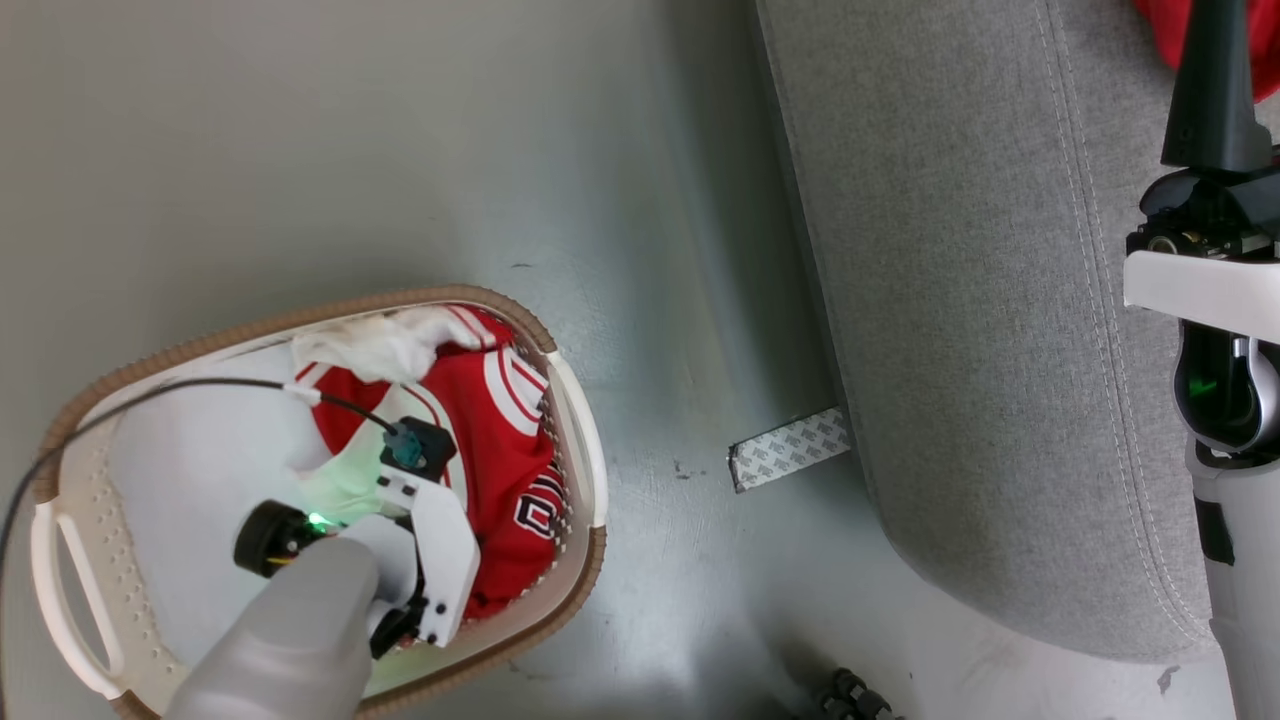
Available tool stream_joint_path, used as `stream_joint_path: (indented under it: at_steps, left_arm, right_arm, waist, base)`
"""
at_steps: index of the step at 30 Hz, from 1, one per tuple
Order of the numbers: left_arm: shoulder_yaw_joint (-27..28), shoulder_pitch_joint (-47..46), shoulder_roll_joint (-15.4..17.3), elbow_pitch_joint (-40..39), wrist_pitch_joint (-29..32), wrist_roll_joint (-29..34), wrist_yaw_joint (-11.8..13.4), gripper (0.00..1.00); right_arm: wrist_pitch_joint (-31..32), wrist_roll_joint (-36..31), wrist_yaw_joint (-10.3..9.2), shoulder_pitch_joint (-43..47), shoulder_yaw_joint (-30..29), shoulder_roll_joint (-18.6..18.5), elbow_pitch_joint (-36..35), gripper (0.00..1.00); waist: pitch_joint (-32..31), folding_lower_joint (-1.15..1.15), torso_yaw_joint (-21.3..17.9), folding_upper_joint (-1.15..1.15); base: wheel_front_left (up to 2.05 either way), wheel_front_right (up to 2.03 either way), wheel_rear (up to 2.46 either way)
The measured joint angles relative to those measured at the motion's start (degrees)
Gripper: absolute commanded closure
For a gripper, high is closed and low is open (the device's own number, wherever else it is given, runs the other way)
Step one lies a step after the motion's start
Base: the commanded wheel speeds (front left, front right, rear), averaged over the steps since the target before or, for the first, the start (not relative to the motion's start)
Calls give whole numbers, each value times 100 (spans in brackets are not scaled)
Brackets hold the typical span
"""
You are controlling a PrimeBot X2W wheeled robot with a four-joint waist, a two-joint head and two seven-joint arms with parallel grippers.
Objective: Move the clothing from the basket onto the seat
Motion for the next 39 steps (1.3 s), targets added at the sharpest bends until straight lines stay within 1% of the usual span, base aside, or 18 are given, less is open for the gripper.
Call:
stream_joint_path:
  at_steps: [1, 2, 6, 11, 16, 19, 23, 32, 36, 39]
  left_arm:
    - [-47, -23, 27, -8, 0, -40, 0, 55]
    - [-96, -29, 38, -27, 0, -110, 0, 100]
    - [-354, -26, 82, -131, -34, -360, 0, 100]
    - [-580, 31, 109, -194, -286, -680, 0, 100]
    - [-822, 194, -92, -231, -766, -875, 1, 100]
    - [-904, 373, -267, -270, -1144, -1074, 1, 100]
    - [-1087, 561, -397, -366, -1596, -1268, 1, 100]
    - [-1347, 762, -497, -671, -2528, -1685, 1, 100]
    - [-1451, 804, -497, -900, -2773, -1717, 0, 100]
    - [-1374, 804, -492, -1101, -2900, -1720, 0, 100]
  right_arm:
    - [-1, -1, 0, -6, -4, 7, 1, 0]
    - [0, -1, 0, -16, -5, 14, 5, 0]
    - [0, -46, 0, -49, 12, 25, 64, 0]
    - [-1, -102, 0, -53, 19, -12, 110, 0]
    - [0, -163, 0, 57, 3, -167, 201, 0]
    - [-1, -196, 0, 195, 13, -285, 290, 0]
    - [-1, -207, 0, 399, 22, -409, 371, 0]
    - [-1, -200, 0, 1141, 137, -664, 623, 0]
    - [-1, -137, 0, 1628, 311, -672, 733, 0]
    - [-1, -91, 0, 1952, 368, -661, 816, 0]
  waist:
    - [16, 0, -10, 0]
    - [23, 0, -16, 0]
    - [-40, 0, -9, 0]
    - [-261, 0, 57, 0]
    - [-680, 0, 175, 0]
    - [-1023, -1, 278, 0]
    - [-1543, -1, 424, 0]
    - [-2831, -2, 796, 0]
    - [-3373, -3, 978, 0]
    - [-3734, -3, 1118, 0]
  base:
    - [0, 0, 0]
    - [0, 0, 0]
    - [0, 0, 0]
    - [0, 0, 0]
    - [0, 0, 0]
    - [0, 0, 0]
    - [0, 0, 0]
    - [0, 0, 0]
    - [0, 0, 0]
    - [0, 0, 0]
